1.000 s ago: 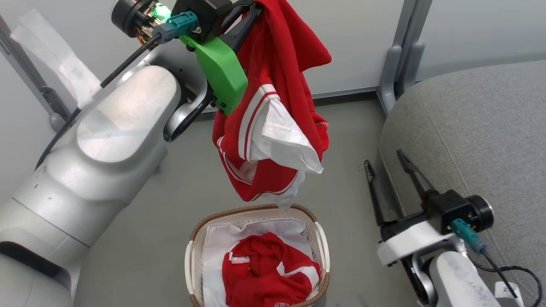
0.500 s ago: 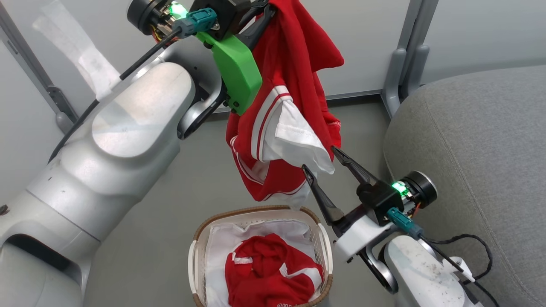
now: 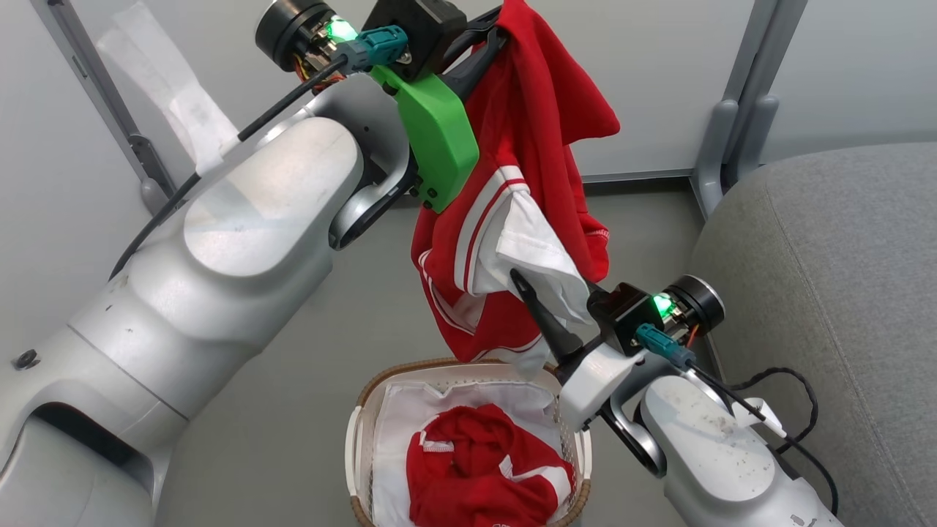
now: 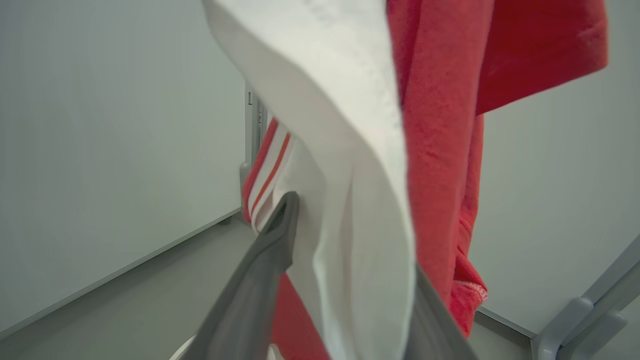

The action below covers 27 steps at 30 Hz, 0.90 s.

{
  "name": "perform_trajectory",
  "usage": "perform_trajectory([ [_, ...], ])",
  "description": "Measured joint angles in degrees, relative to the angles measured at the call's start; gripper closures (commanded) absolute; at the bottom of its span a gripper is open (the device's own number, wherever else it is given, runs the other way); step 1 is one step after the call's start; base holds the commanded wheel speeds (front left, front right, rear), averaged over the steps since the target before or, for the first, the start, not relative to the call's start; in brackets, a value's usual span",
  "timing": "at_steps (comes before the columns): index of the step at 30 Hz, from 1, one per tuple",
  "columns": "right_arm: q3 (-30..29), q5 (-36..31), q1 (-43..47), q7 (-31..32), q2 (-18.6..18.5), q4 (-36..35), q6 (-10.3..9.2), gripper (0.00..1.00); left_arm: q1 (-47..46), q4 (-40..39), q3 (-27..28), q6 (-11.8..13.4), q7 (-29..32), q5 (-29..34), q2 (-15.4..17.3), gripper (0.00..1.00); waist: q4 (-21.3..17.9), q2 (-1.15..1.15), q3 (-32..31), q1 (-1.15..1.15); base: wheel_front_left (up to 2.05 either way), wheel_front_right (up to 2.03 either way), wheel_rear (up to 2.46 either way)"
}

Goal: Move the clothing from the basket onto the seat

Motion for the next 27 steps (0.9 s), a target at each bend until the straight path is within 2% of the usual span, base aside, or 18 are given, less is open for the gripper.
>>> perform_trajectory([
  [8,-1.1,-0.2,-1.8,0.0,0.0,0.7,0.00,1.00,0.1,-0.2,0.2,0.4,0.0,-0.8,1.1,1.00,-0.3,0.00,0.1,0.00,0.00,0.00,0.00],
  [23,-6.3,-4.5,-3.4,0.0,0.0,-1.6,0.00,1.00,5.8,3.0,1.9,1.4,-2.4,-4.1,5.0,1.00,-3.6,0.00,1.2,0.00,0.00,0.00,0.00],
  [24,-6.9,-5.1,-3.8,0.0,0.0,-1.7,0.00,1.00,6.3,3.0,2.1,1.4,-2.9,-4.4,5.3,0.90,-3.8,0.00,1.3,0.00,0.00,0.00,0.00],
  [26,-8.2,-6.0,-4.6,0.0,0.0,-1.8,0.00,1.00,7.5,2.9,2.3,1.4,-3.8,-4.8,5.5,0.59,-4.2,0.00,1.5,0.00,0.00,0.00,0.00],
  [27,-8.8,-6.7,-5.0,0.0,0.0,-1.8,0.00,1.00,8.1,2.7,2.4,1.5,-4.4,-4.9,5.6,0.38,-4.4,0.00,1.7,0.00,0.00,0.00,0.00],
])
